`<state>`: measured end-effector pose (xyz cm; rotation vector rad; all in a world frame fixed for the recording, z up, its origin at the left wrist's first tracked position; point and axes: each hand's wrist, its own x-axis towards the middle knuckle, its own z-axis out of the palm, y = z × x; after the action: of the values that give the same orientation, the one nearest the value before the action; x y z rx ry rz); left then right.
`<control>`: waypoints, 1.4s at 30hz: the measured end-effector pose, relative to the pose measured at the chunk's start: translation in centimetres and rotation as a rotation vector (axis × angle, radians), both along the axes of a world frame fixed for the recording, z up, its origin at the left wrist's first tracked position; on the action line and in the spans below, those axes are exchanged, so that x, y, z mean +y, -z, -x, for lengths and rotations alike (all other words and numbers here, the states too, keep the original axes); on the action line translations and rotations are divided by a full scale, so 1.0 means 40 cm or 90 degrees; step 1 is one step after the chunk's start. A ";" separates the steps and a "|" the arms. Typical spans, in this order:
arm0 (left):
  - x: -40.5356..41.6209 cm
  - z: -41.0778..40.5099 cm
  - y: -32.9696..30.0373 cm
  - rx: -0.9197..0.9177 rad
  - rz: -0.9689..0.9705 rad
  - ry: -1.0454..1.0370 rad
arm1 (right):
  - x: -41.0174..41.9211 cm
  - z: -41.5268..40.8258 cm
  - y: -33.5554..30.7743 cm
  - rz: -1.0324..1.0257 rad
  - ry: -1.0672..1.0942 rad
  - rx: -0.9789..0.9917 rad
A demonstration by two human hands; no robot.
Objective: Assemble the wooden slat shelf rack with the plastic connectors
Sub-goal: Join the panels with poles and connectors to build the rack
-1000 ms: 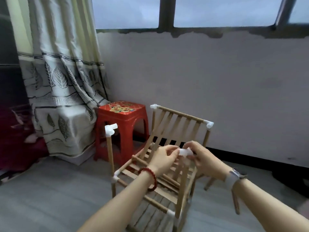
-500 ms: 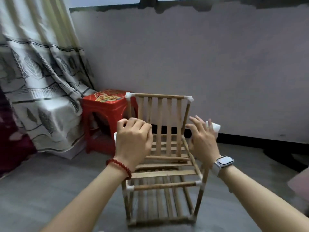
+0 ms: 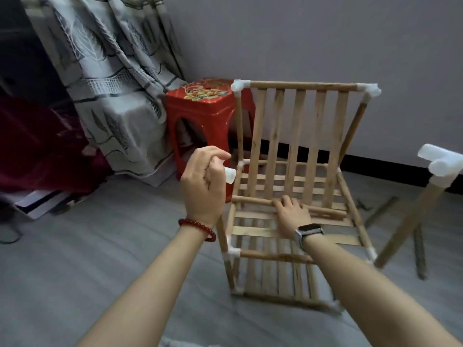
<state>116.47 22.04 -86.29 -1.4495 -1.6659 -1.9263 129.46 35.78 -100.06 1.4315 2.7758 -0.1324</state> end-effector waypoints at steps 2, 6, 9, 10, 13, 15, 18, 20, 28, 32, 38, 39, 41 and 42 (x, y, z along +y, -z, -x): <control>0.010 0.002 0.002 0.000 -0.007 -0.011 | 0.011 0.020 0.012 -0.056 0.005 -0.034; 0.015 0.010 0.017 0.008 -0.009 -0.019 | 0.029 0.042 -0.001 -0.107 -0.023 -0.050; 0.012 0.009 0.021 0.009 0.012 -0.018 | 0.026 0.051 -0.024 -0.140 -0.065 -0.087; 0.011 0.011 0.027 0.010 0.025 -0.019 | 0.018 0.052 -0.025 -0.140 -0.072 -0.092; 0.003 0.019 0.030 0.017 0.048 -0.029 | -0.012 0.032 -0.065 -0.164 -0.070 -0.071; -0.002 0.022 0.029 0.018 0.071 -0.034 | -0.031 0.012 -0.107 -0.199 -0.096 -0.052; -0.011 0.024 0.019 0.020 0.102 -0.024 | -0.063 -0.021 -0.200 -0.250 -0.150 -0.013; -0.021 0.029 0.011 0.005 0.114 -0.001 | -0.080 -0.042 -0.259 -0.299 -0.179 -0.001; -0.044 0.049 -0.018 -0.025 0.179 -0.025 | -0.144 -0.097 -0.442 -0.259 -0.172 0.192; -0.042 0.039 -0.022 -0.040 0.211 -0.095 | -0.168 -0.112 -0.467 -0.225 -0.149 0.189; -0.033 0.034 -0.034 0.000 0.244 -0.142 | -0.173 -0.124 -0.470 -0.194 -0.091 0.206; -0.032 0.036 -0.033 0.000 0.251 -0.147 | -0.175 -0.124 -0.469 -0.194 -0.088 0.207; -0.032 0.040 -0.035 0.002 0.257 -0.156 | -0.174 -0.122 -0.467 -0.199 -0.089 0.212; -0.032 0.042 -0.037 0.007 0.255 -0.161 | -0.173 -0.121 -0.467 -0.202 -0.089 0.214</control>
<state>114.80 20.77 -84.83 -1.2843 -2.2008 -1.5083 134.28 28.85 -81.36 1.3755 3.2865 0.0815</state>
